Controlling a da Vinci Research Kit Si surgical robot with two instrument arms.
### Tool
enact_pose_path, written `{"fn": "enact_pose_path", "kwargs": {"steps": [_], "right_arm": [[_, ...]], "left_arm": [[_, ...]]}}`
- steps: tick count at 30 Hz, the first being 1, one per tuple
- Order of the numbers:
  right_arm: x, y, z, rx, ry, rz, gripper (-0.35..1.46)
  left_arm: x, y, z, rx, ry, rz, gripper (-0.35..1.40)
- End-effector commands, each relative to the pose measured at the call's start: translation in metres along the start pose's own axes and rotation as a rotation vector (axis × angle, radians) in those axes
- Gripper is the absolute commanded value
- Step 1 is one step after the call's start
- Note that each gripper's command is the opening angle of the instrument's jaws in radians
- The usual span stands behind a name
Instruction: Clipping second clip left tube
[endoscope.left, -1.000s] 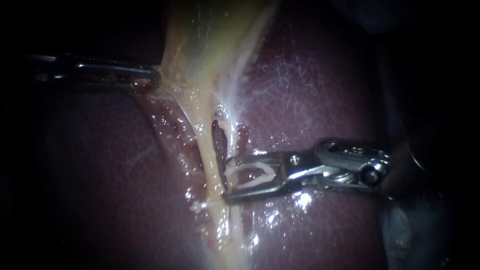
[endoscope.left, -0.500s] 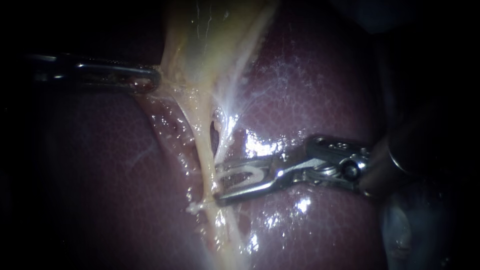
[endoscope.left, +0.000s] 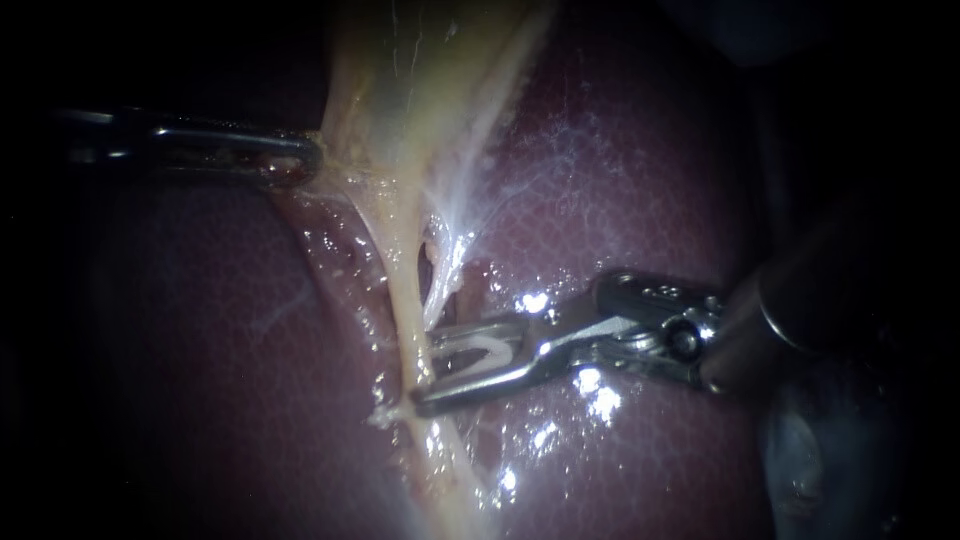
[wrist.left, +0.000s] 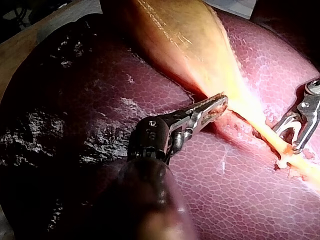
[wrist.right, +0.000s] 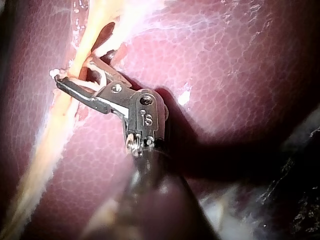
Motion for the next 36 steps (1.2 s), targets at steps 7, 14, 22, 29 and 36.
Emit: {"fn": "enact_pose_path", "kwargs": {"steps": [7,14,22,29,36], "right_arm": [[0.0,-0.0004,0.0002,0.012,-0.004,-0.003,0.43],[-0.0001,-0.0008,-0.0027,-0.024,-0.011,0.001,0.43],[0.0008,-0.0022,-0.0055,-0.04,-0.029,0.018,0.43],[0.0019,-0.004,-0.0056,-0.035,-0.024,0.014,0.43],[0.0026,-0.0046,-0.0048,-0.026,-0.009,0.011,0.43]], "left_arm": [[0.0,0.0,0.0,0.0,0.0,0.0,-0.35],[0.0,0.0,-0.0001,0.0,0.0,0.0,-0.35],[0.0,0.0,-0.0001,0.0,0.0,0.0,-0.35],[0.0,0.0,-0.0001,0.001,0.0,0.0,-0.35],[0.0,0.0,-0.0001,0.001,0.0,0.0,-0.35]]}}
